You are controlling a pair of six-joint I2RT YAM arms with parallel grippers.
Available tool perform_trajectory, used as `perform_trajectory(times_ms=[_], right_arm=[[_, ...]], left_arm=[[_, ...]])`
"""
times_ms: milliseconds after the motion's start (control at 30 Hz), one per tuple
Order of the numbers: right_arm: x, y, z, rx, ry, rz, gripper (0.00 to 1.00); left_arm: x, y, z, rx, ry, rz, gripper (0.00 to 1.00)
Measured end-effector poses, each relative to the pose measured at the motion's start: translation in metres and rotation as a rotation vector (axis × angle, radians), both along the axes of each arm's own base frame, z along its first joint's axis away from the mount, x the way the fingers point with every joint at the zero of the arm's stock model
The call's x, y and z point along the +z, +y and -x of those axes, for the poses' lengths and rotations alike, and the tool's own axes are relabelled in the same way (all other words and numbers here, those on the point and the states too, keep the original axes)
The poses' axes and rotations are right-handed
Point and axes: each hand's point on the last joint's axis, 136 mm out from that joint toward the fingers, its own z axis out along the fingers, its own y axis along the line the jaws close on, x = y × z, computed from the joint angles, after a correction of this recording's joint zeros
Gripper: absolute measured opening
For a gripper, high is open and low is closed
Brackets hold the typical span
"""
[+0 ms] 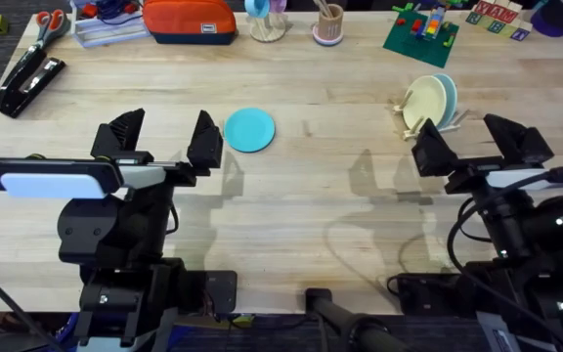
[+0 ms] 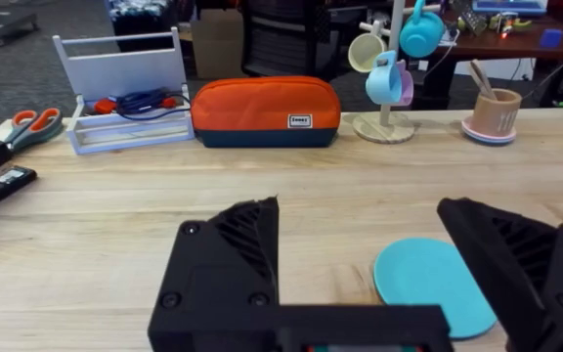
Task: Pick up the plates from the table one by one and place each into a slot on the dish rack.
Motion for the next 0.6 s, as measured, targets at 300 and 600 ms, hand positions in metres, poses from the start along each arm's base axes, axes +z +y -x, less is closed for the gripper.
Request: perform_trajectory(times_ms=[300,600], right_arm=[[-0.0001,0.0001,0.0000,0.000,0.000,0.000,0.994],[-0.0005,0.0005,0.0001,0.003,0.002,-0.001,0.994]], left_arm=[[-0.0001,0.0000,0.0000,0.000,0.000,0.000,0.993],[-0.0011,0.0000,0.0000,0.000,0.005,0.000,0.992]])
